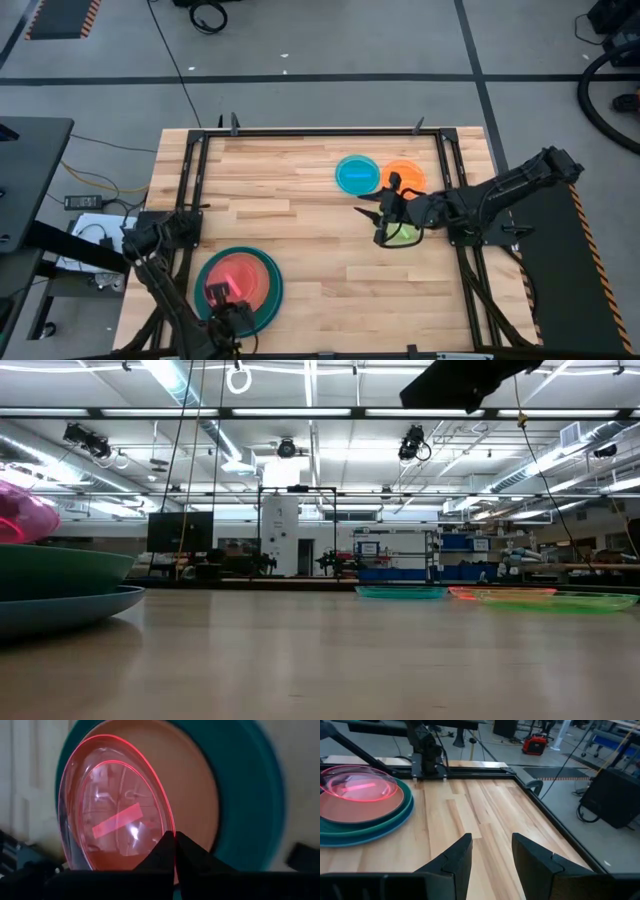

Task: Stack plastic plates
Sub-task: Stack the pink plate on top of the brown plate, then stack the light blue plate on top of the pink plate

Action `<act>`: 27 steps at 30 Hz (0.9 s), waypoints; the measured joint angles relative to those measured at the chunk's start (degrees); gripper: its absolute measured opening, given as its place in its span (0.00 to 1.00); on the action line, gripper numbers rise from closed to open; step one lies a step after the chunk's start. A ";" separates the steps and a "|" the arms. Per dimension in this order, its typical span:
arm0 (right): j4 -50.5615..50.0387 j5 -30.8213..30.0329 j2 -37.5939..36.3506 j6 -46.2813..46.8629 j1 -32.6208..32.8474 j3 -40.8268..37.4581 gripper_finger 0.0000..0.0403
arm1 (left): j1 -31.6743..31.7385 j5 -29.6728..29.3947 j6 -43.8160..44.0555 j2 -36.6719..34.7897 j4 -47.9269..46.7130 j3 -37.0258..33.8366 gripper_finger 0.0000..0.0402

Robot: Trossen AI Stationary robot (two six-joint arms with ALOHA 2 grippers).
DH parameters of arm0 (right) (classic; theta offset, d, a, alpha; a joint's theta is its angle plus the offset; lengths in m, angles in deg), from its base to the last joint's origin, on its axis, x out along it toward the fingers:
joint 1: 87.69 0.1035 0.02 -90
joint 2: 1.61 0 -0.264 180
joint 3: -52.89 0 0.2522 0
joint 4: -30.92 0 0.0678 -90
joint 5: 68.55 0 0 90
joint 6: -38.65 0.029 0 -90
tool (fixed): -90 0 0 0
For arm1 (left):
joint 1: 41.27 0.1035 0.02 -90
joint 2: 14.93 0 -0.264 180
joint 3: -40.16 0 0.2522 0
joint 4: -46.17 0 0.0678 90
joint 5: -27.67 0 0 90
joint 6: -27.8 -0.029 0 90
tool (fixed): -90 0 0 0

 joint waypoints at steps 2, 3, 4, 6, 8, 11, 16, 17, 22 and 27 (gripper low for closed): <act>0.02 0.57 0.00 -0.02 -0.69 0.00 0.37 | 0.16 0.04 0.23 0.00 -0.01 -1.21 0.02; 0.00 0.80 0.00 -0.02 -0.97 0.00 0.37 | 0.16 0.04 0.18 0.00 0.23 -1.79 0.02; 0.03 1.19 0.00 -0.02 -1.30 0.00 0.37 | 0.17 0.02 0.14 0.00 0.44 -2.37 0.02; 0.02 1.48 0.00 0.06 -1.66 0.00 0.37 | 0.43 0.00 -0.04 0.00 1.72 -3.86 0.02; 0.02 1.67 0.00 0.15 -1.72 0.00 0.37 | 0.48 -0.27 -0.21 0.00 3.22 -5.16 0.02; 0.02 1.74 0.00 0.35 -1.72 0.00 0.37 | 0.69 -0.43 -0.23 0.00 5.11 -6.41 0.02; 0.02 2.91 0.00 0.89 -1.72 0.00 0.37 | 1.75 -0.52 -0.25 0.04 7.56 -6.54 0.02; 0.01 3.14 0.00 1.15 -1.72 0.00 0.37 | 1.80 -0.55 -0.23 0.04 7.95 -6.54 0.03; -0.16 3.21 0.00 1.51 -1.70 0.00 0.37 | 2.43 -0.68 0.05 0.04 8.50 -6.50 0.15; -0.20 3.33 0.00 1.51 -1.68 0.00 0.37 | 3.45 -0.59 -0.71 0.04 8.21 -3.55 0.29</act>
